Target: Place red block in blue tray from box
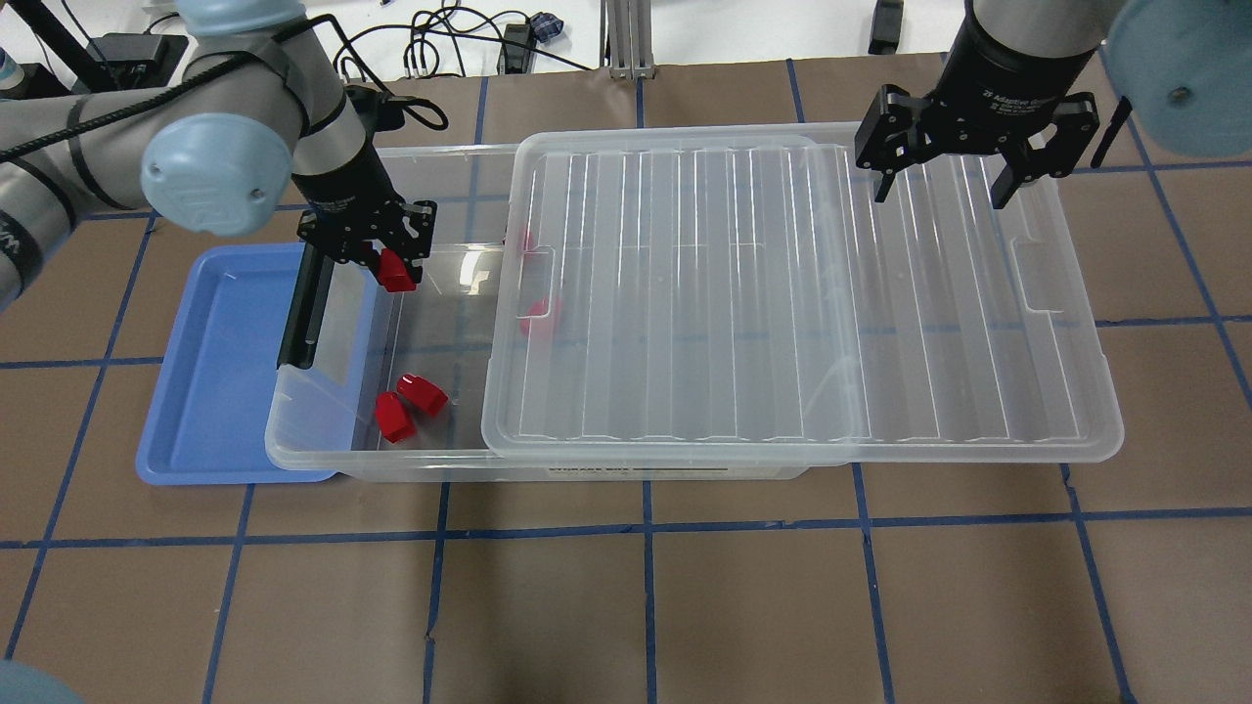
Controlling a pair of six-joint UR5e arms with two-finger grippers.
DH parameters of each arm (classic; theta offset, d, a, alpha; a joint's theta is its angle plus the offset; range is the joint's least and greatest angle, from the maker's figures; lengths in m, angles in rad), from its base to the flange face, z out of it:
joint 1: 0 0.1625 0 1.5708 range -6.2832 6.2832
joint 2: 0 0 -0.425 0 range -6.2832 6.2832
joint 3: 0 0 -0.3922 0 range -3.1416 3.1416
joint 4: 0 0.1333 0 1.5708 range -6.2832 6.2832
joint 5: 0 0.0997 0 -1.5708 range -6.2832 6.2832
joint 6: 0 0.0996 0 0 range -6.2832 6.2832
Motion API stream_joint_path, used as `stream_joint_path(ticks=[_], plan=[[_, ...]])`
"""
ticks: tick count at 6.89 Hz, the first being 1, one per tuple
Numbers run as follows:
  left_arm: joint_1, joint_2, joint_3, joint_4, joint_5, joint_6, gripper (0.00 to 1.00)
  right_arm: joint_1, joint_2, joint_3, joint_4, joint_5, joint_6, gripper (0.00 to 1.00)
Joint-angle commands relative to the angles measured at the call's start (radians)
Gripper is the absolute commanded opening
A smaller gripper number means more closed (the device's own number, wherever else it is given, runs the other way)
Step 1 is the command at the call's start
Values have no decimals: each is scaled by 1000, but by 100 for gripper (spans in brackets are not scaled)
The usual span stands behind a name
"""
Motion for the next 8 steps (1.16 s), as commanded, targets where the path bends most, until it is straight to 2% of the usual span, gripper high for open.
stream_joint_path(ticks=[1,3,5,6,7,8], plan=[[135,48,11,-64,-2,65,10,-1,2,-6,2,-3,0,100],[249,64,-5,-94,-8,143,9,-1,4,-9,4,-6,-2,100],[373,18,-37,-37,-5,273,8,-17,7,-15,5,0,-12,100],[401,1,-87,39,-5,312,8,-20,8,-15,2,-3,-40,100],[405,-20,-168,208,-5,338,8,-38,10,-12,4,-11,-87,100],[406,-33,-254,298,-4,343,8,-78,5,-12,8,-11,-126,100]])
